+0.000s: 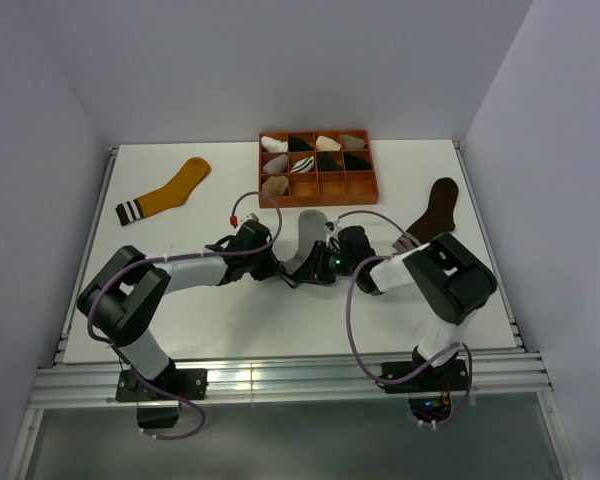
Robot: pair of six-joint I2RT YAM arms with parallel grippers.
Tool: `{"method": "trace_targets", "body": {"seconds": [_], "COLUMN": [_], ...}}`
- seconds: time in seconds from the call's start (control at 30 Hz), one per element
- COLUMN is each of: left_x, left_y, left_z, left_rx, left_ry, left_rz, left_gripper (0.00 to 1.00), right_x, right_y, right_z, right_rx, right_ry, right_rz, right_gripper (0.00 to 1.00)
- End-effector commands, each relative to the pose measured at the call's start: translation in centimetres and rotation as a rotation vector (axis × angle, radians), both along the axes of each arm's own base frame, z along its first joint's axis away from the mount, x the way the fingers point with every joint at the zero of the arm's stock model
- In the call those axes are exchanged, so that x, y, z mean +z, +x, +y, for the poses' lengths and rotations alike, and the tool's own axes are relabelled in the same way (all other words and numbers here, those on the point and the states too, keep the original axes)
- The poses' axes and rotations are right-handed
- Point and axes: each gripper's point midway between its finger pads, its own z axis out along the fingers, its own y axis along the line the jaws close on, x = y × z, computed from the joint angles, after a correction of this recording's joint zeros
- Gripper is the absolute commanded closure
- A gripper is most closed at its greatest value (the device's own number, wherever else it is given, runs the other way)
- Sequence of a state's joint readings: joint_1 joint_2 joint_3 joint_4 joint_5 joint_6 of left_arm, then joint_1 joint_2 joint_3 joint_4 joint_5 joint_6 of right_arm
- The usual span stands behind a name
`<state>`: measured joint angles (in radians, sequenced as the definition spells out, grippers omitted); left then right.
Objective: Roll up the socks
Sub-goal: Roll the sock at the center of the board.
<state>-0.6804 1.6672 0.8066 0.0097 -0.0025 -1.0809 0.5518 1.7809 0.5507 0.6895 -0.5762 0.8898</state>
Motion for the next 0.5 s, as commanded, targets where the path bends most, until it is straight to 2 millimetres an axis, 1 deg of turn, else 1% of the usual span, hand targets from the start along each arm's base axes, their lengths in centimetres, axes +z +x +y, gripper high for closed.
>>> {"method": "trace_targets", "body": {"seconds": [0.0,0.03,0.07,0.1,0.13,0.2,0.23,0.3,0.33,0.37,0.4,0.43,0.47], "left_x": [-1.7,-1.8,-1.7,-1.6,-1.4,-1.2,-1.1,-0.9,-0.8,-0.8,-0.8,-0.8,-0.7], "left_y": [-0.4,-0.4,-0.4,-0.4,-0.3,-0.2,-0.2,-0.1,-0.2,-0.3,-0.3,-0.4,-0.4], "left_z": [1.8,1.9,2.1,2.0,2.0,2.0,2.0,2.0,2.0,2.0,2.1,2.3,2.4], "left_rx": [0.005,0.006,0.009,0.006,0.006,0.004,0.000,-0.006,-0.008,-0.012,-0.013,-0.014,-0.016], "left_ry": [0.128,0.132,0.138,0.138,0.136,0.141,0.144,0.144,0.144,0.147,0.149,0.157,0.160], "left_rz": [0.023,0.024,0.023,0.019,0.013,0.008,0.002,-0.006,-0.005,-0.006,-0.008,-0.009,-0.011], "left_gripper": [0.99,0.99,0.99,1.00,1.00,1.00,0.99,1.00,1.00,1.00,1.00,1.00,1.00], "right_x": [0.7,0.2,1.9,2.1,2.3,2.0,1.6,0.7,0.4,0.2,-0.4,-0.8,-1.1], "right_y": [1.2,1.5,2.9,3.5,4.5,5.5,6.5,7.3,8.3,9.0,8.9,9.7,10.1], "right_z": [-2.2,-3.5,-3.6,-4.1,-4.8,-5.3,-5.6,-5.9,-5.4,-5.4,-5.5,-5.1,-5.1], "right_rx": [-0.002,-0.036,-0.064,-0.065,-0.102,-0.106,-0.129,-0.127,-0.126,-0.128,-0.120,-0.117,-0.119], "right_ry": [-0.204,-0.287,-0.307,-0.353,-0.408,-0.456,-0.497,-0.546,-0.556,-0.570,-0.590,-0.598,-0.611], "right_rz": [-0.101,-0.093,-0.146,-0.180,-0.187,-0.197,-0.194,-0.186,-0.187,-0.193,-0.170,-0.166,-0.163], "right_gripper": [0.67,0.67,0.67,0.67,0.67,0.67,0.68,0.68,0.68,0.68,0.69,0.69,0.69]}}
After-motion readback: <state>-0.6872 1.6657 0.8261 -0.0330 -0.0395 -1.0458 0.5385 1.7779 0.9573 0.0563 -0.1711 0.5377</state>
